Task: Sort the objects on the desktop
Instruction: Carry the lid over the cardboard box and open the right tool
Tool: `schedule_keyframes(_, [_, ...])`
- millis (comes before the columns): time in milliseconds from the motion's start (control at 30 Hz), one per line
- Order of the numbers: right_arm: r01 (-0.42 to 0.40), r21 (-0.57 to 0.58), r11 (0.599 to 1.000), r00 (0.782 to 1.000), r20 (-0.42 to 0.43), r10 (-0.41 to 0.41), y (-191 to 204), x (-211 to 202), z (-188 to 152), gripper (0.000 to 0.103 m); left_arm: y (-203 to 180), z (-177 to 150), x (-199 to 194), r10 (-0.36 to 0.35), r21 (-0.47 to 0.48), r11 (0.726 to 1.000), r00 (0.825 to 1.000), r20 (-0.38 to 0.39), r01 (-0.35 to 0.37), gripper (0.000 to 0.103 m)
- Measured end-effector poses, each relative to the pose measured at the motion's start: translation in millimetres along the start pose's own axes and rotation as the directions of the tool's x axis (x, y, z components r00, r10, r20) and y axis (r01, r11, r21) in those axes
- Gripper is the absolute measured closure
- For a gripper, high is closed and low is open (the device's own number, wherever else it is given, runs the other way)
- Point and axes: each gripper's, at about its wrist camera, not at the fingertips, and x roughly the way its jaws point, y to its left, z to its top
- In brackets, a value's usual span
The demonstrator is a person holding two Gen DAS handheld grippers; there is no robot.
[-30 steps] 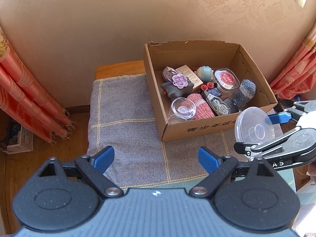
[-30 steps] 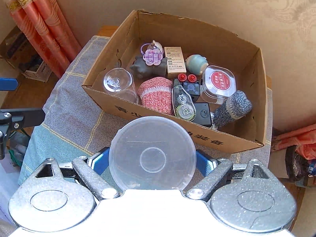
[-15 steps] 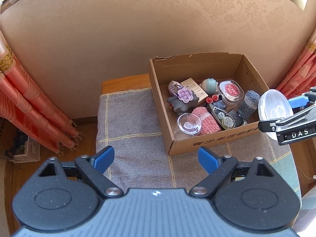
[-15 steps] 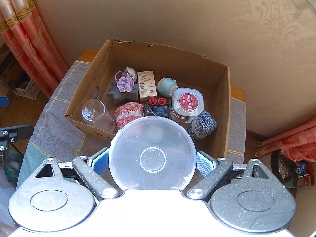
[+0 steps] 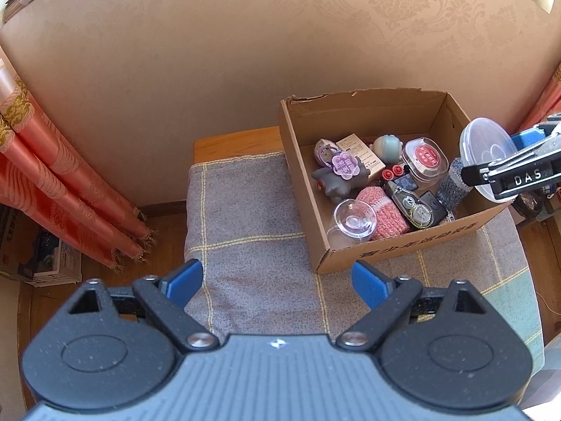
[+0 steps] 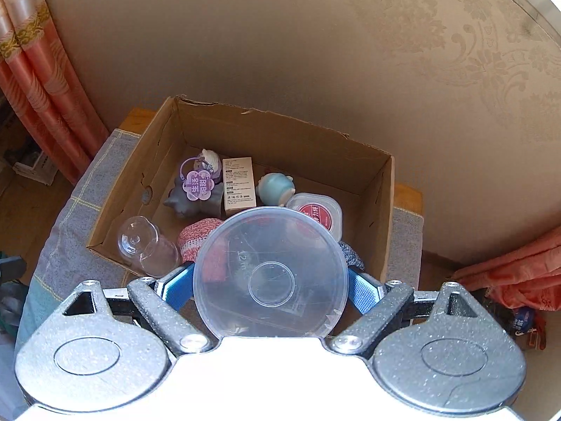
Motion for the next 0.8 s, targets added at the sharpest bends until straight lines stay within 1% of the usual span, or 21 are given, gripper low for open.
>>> schedule_keyframes(233, [0.004,-0.018,1.000,1.000,0.005,-0.004,-2,6,15,0.010,4,8,5,0.001,-0.017,1.000,1.000,-0.008,-0.001,0.011])
schedule_keyframes(367, [0.012,-0.015,1.000,1.000,-0.007,-0.012,-2,12,20,0.010,4,10,6,-0.001,-0.020,1.000,1.000,-0.011,0.001,0.011])
schedule_keyframes(433, [0.018,-0.007,1.000,1.000,-0.018,-0.018,-3,15,21,0.007,5,10,7,-0.003,-0.018,1.000,1.000,-0.011,0.003,0.011])
schedule_keyframes(600, [0.008,-0.002,1.000,1.000,-0.028,-0.009,-2,16,19,0.003,4,12,9,-0.005,-0.019,1.000,1.000,-0.016,0.005,0.011])
schedule_keyframes(800, [-0.005,0.013,1.000,0.999,-0.050,0.006,4,14,14,0.001,2,13,7,-0.006,-0.012,1.000,1.000,-0.011,0.006,0.011])
